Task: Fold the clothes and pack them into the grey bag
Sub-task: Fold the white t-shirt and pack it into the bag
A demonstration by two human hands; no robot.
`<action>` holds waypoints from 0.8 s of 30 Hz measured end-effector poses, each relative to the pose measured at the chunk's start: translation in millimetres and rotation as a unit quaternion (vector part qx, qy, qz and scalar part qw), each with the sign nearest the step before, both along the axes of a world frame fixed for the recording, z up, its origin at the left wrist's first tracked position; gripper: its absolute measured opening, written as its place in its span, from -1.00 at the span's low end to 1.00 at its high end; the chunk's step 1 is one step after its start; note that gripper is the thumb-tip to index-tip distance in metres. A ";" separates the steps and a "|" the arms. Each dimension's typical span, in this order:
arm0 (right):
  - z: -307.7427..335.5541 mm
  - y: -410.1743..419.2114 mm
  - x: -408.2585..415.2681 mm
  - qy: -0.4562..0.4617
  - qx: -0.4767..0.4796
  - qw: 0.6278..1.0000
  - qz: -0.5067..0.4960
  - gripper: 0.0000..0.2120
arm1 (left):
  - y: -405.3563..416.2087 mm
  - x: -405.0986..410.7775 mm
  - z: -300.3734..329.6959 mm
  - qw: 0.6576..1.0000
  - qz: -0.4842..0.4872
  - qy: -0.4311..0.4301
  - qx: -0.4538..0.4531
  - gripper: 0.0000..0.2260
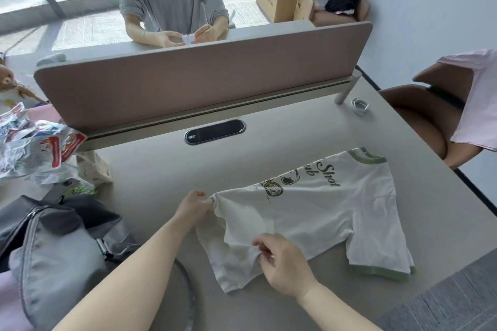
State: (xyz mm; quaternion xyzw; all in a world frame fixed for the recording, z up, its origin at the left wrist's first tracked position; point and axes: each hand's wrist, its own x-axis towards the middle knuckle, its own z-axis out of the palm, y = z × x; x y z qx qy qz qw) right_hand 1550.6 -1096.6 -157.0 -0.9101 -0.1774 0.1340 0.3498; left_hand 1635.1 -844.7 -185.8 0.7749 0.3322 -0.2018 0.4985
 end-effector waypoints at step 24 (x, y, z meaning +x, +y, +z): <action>2.7 16.5 -5.9 0.002 -0.058 0.998 0.024 -0.94 | 23.1 -0.4 15.7 0.983 -0.040 -0.012 0.179 -0.87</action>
